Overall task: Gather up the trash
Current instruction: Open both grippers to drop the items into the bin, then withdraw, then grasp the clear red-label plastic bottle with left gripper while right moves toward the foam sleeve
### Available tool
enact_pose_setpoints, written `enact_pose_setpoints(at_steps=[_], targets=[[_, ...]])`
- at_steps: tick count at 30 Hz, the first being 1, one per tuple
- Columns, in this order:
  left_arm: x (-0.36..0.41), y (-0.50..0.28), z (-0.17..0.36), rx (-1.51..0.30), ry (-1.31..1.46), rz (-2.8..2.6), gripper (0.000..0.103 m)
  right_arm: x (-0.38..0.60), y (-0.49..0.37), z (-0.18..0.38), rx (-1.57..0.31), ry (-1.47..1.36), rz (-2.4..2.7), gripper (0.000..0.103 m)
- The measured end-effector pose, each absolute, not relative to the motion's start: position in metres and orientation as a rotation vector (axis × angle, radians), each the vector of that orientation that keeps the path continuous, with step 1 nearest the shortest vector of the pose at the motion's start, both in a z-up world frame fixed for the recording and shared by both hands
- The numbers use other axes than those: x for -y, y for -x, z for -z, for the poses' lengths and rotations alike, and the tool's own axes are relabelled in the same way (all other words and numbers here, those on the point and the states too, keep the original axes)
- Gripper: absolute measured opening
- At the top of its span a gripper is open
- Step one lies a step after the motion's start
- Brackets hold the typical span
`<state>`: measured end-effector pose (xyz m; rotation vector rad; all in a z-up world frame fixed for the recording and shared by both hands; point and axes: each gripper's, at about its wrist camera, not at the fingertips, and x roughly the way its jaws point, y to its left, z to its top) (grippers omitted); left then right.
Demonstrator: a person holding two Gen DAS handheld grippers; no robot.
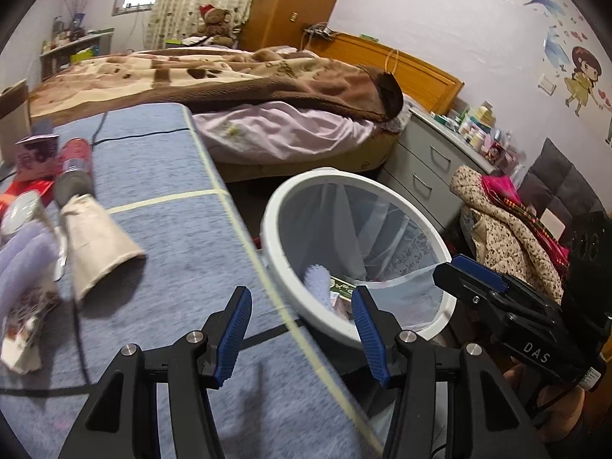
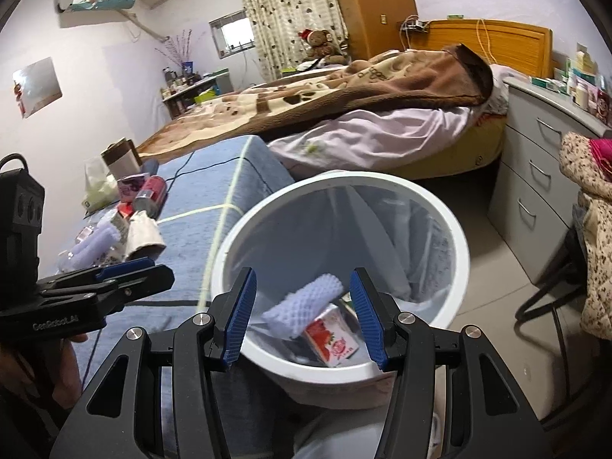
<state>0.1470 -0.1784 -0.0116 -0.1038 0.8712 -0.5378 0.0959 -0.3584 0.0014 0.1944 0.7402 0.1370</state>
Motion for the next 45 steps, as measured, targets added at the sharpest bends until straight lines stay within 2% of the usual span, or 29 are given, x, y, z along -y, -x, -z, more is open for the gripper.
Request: enact_pose_setpoints(at_steps=[10, 14, 45], targets=[[0.132, -0.125, 0.007, -0.837, 0.126, 0.468, 0.054, 0.324, -0.094, -0.010, -0.750, -0.143, -0.228, 0.053], [0.115, -0.117, 0.007, -0.824, 0.136, 0.440, 0.049, 0.311, -0.095, -0.011, -0.756, -0.128, -0.261, 0.053], [0.017, -0.080, -0.003, -0.757, 0.192, 0.178, 0.049, 0.235, -0.090, -0.022, -0.770, -0.014, -0.440, 0.053]])
